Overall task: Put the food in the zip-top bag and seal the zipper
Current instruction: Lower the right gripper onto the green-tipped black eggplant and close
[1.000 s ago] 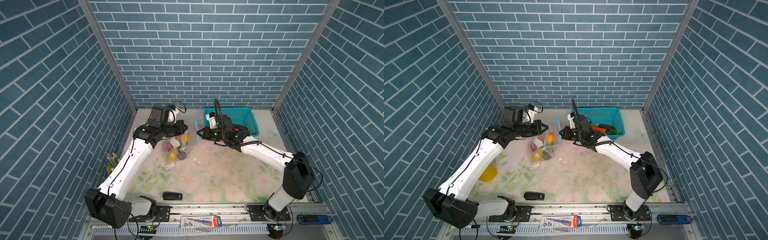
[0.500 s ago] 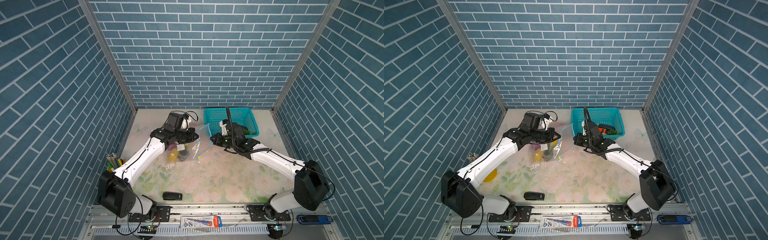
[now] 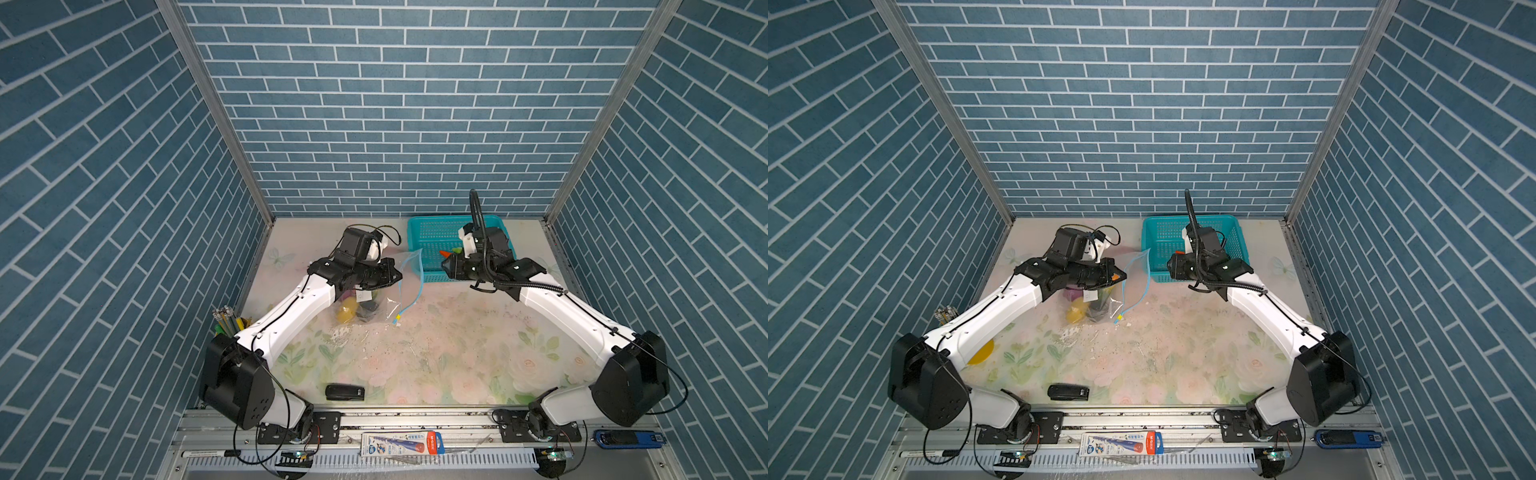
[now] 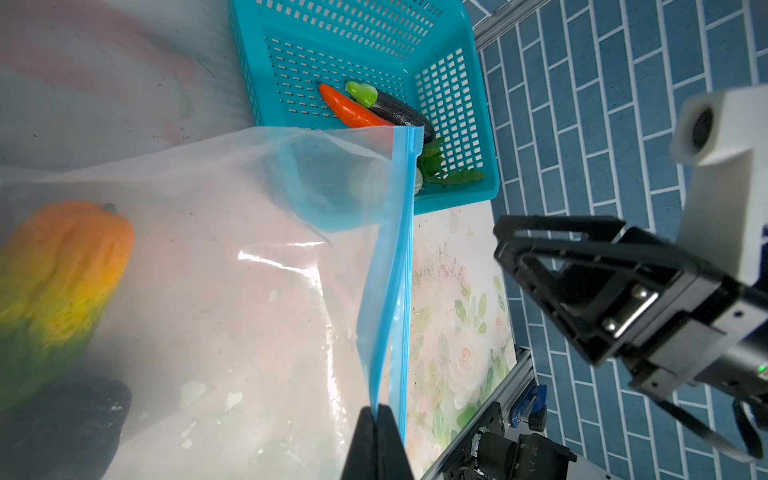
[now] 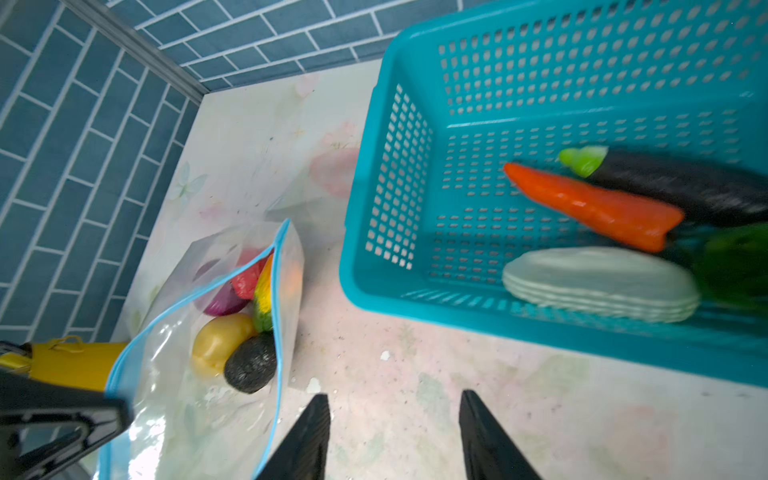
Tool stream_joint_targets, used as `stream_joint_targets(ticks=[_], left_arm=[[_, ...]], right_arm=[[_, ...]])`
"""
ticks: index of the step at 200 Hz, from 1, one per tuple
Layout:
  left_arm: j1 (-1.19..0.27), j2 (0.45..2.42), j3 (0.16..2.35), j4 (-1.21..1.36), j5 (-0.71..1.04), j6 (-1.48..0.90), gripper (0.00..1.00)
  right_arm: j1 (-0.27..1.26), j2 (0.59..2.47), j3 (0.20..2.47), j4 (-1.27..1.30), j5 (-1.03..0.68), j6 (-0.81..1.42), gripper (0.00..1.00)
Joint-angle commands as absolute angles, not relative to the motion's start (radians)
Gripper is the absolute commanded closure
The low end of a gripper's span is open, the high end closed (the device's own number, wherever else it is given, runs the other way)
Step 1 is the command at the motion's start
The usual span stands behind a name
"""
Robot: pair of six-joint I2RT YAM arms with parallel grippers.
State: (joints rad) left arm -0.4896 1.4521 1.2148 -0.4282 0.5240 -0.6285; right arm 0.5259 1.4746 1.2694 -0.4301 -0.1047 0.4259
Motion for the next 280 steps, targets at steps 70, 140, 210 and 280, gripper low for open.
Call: stream_joint_targets(ticks=[70,140,210,280], left_arm=[[-0.494,1.470,1.236,-0.428,0.544,-0.616,1.00],[-0.494,1.484,1.252,-0.432,0.542,-0.611,1.00],[-0.494,1.497,1.272,-0.448,0.531,-0.603,1.00],[-0.487,1.488,1.281,-0.471,0.516,-0.601,1.00]], right_arm=[[0.309,1.877,1.735,-0.814,0.025,-0.029,0.41],[0.277,2.127,1.919,-0.803,0.129,-0.209,0.44],[0.278,2.341,2.142,-0.862,0.163,-0.285,0.42],[0.279,2.459,2.246,-0.899,0.163,-0.343,0.36]])
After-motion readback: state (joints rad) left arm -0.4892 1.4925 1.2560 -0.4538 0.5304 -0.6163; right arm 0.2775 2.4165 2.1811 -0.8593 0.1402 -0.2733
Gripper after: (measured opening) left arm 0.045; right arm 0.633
